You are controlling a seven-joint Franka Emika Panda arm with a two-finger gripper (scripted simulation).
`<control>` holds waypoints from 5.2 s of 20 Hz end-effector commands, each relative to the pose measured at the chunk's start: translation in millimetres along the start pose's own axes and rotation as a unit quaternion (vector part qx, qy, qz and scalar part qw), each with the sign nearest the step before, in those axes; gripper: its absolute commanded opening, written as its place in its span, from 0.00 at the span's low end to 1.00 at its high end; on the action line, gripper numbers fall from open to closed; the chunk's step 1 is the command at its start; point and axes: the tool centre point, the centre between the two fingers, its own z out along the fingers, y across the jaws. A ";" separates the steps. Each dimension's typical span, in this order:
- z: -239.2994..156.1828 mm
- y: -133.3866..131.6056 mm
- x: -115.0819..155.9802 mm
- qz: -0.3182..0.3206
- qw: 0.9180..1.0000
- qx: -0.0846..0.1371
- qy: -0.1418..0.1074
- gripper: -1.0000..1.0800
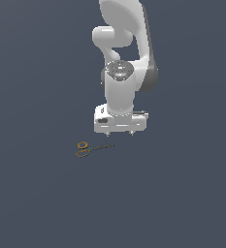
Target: Pick up the object and move it to a goal position.
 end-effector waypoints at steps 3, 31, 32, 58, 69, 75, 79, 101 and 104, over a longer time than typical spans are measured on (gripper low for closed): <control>-1.6 -1.7 0.8 -0.001 1.000 0.001 0.001 0.96; -11.7 -8.2 11.8 -0.085 0.996 0.001 0.017 0.96; -10.2 -6.1 11.8 -0.094 0.995 0.000 0.017 0.96; 42.9 61.3 8.6 -0.396 0.918 -0.017 -0.002 0.96; 65.3 88.3 4.1 -0.517 0.855 -0.018 -0.009 0.96; 77.4 102.5 0.9 -0.580 0.815 -0.017 -0.013 0.96; 84.7 110.8 -1.3 -0.616 0.787 -0.015 -0.014 0.96; 106.7 125.5 -6.0 -0.677 0.736 -0.013 -0.017 0.96; 120.9 125.9 -6.6 -0.677 0.735 -0.013 -0.017 0.96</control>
